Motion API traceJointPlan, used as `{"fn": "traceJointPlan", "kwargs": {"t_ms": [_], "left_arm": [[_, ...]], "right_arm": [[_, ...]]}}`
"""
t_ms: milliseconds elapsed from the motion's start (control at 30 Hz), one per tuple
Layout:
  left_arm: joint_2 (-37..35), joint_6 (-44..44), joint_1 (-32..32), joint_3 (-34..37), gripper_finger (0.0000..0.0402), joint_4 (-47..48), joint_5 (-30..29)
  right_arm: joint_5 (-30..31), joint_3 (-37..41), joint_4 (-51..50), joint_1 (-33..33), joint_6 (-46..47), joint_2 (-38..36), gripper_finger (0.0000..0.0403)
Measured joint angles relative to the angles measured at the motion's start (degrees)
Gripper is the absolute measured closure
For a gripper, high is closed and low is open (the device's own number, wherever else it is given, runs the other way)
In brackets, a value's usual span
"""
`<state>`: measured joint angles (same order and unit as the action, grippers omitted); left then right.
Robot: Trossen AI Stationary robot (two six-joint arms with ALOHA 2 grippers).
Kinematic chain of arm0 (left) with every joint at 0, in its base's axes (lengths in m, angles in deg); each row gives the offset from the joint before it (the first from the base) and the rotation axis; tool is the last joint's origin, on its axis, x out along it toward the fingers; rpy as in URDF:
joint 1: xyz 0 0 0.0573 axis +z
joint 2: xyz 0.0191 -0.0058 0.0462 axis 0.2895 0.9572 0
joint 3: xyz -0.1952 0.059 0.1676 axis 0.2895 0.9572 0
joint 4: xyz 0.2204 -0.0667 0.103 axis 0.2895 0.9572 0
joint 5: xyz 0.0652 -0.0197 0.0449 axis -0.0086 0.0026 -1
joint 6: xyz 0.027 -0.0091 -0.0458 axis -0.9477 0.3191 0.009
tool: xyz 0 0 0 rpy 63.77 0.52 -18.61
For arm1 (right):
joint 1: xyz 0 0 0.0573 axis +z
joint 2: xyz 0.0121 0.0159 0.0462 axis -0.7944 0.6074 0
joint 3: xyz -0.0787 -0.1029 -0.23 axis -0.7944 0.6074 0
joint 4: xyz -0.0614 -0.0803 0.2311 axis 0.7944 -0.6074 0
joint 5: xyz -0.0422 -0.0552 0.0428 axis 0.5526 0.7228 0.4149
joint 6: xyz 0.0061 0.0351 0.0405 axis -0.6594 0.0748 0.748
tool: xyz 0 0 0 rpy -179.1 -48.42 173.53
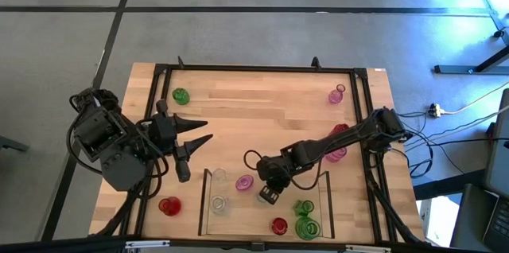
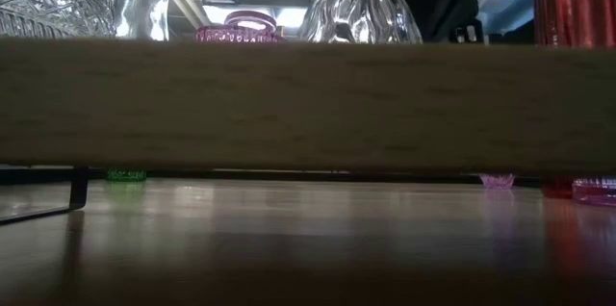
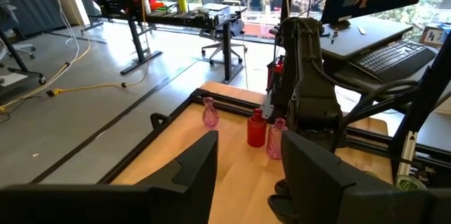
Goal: Sort vases onto shelf
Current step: Put the transparent vase aligned with the other transparent vases on the shelf
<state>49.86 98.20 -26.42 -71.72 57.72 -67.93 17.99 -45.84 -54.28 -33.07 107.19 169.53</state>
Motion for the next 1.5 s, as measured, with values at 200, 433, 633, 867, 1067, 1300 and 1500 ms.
{"fn": "traceJointPlan", "kwargs": {"t_ms": [200,433,633,867,1067,1300,1500], "left_arm": [[0.0,0.0,0.0,0.0,0.0253,0.0,-0.4],[0.0,0.0,0.0,0.0,0.0253,0.0,-0.5],[0.0,0.0,0.0,0.0,0.0253,0.0,-0.4],[0.0,0.0,0.2,0.0,0.0253,0.0,-0.4],[0.0,0.0,0.2,0.0,0.0253,0.0,-0.4],[0.0,0.0,0.2,0.0,0.0253,0.0,-0.4],[0.0,0.0,0.2,0.0,0.0253,0.0,-0.4]], "right_arm": [[-1.0,0.0,3.3,0.0,0.0,0.2,0.0403],[-2.4,0.0,4.3,0.4,0.3,0.3,0.0403],[-2.4,0.0,4.5,0.7,0.2,0.3,0.0403],[-4.0,0.0,7.2,0.7,1.6,0.3,0.0403],[-3.9,0.0,6.2,0.8,1.5,0.3,0.0403],[-4.9,0.0,10.5,1.1,2.1,0.9,0.0403],[-6.0,0.0,15.6,2.1,3.6,3.2,0.0403]]}}
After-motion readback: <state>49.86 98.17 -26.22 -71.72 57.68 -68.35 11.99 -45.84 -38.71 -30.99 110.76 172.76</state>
